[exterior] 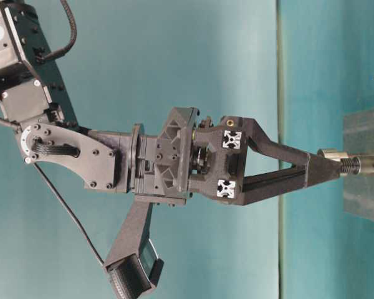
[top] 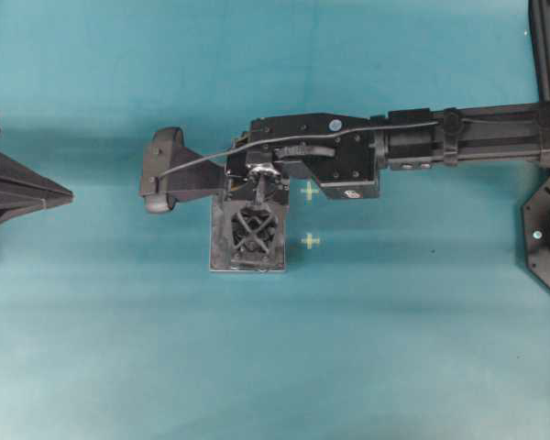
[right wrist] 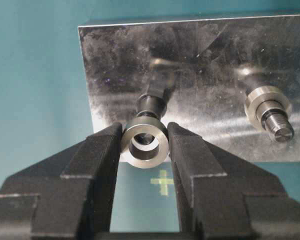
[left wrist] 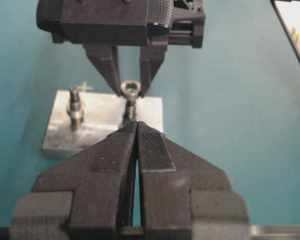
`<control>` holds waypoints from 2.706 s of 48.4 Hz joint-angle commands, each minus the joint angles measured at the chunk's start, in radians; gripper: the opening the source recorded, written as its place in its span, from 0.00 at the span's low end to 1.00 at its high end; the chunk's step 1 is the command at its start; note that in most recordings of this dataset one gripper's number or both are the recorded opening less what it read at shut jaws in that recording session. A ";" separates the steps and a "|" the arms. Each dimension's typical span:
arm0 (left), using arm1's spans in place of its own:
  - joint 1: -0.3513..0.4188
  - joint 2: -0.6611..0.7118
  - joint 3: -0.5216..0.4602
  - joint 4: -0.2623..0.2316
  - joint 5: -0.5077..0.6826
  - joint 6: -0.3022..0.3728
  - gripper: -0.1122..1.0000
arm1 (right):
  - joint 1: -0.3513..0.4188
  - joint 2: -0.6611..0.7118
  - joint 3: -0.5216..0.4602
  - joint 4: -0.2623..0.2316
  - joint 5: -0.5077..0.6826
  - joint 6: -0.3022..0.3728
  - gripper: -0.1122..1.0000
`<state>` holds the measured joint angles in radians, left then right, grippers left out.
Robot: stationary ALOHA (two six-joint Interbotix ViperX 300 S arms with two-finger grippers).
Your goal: Insert the washer onto the shaft.
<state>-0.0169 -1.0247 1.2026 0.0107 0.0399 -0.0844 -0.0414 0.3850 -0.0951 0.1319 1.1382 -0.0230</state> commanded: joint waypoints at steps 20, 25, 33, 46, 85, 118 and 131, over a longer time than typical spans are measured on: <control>0.002 0.005 -0.012 0.003 -0.008 -0.003 0.10 | 0.000 -0.008 -0.037 0.002 0.023 -0.005 0.57; 0.002 0.005 -0.012 0.003 -0.009 -0.003 0.10 | 0.002 -0.011 -0.038 0.000 0.021 -0.003 0.60; 0.002 0.005 -0.014 0.003 -0.008 -0.003 0.10 | -0.003 -0.014 -0.055 0.000 0.028 0.000 0.61; 0.002 0.005 -0.014 0.003 -0.008 -0.003 0.10 | -0.009 -0.014 -0.055 0.000 0.057 -0.002 0.62; 0.002 0.003 -0.014 0.003 -0.009 -0.003 0.10 | -0.009 0.017 -0.058 0.117 0.035 -0.011 0.86; 0.002 0.002 -0.014 0.002 -0.009 -0.003 0.10 | -0.063 0.005 -0.084 0.126 0.064 0.006 0.86; 0.002 0.002 -0.014 0.003 -0.008 -0.002 0.10 | -0.075 -0.066 -0.081 0.120 0.124 0.003 0.86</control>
<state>-0.0169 -1.0278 1.2011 0.0123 0.0399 -0.0859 -0.1135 0.4019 -0.1549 0.2546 1.2533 -0.0215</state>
